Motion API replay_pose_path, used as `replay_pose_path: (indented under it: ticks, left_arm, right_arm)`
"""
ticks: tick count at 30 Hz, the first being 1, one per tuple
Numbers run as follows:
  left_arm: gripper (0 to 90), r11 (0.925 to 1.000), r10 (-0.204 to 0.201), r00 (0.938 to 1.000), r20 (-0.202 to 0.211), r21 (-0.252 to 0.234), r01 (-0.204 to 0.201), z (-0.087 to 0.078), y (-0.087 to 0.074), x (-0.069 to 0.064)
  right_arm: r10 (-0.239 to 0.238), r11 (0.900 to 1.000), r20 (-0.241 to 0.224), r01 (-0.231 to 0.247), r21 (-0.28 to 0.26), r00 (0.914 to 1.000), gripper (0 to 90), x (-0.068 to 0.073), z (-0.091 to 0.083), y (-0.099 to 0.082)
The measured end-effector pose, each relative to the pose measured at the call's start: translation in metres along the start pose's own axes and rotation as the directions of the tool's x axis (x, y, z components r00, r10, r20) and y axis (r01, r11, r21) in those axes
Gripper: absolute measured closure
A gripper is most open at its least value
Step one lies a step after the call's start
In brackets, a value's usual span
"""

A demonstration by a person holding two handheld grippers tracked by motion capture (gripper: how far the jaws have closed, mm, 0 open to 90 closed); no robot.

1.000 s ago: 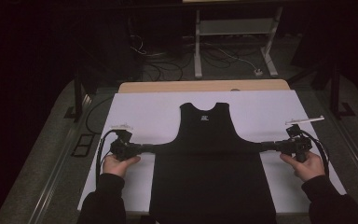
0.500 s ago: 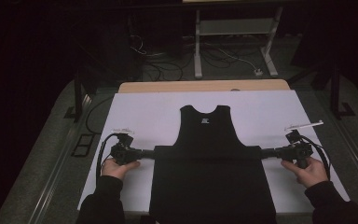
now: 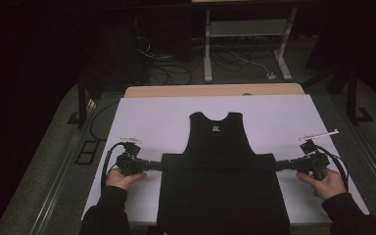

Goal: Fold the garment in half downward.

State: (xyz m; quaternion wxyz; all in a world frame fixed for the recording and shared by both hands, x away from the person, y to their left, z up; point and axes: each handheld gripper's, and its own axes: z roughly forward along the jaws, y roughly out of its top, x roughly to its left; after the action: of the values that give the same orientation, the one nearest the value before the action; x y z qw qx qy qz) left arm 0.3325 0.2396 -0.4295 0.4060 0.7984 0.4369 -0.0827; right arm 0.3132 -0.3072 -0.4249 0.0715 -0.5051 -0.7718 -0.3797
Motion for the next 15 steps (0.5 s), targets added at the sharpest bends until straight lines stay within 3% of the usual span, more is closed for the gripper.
replay_pose_path:
  ticks: [15]
  left_arm:
    - [86.3,0.9992,0.002,1.0,0.007,0.041,-0.002,0.0036,-0.0028,-0.0002]
  right_arm:
    - [0.015,0.9976,-0.003,-0.015,0.068,0.9999,82.9,-0.0007,0.009,-0.0065]
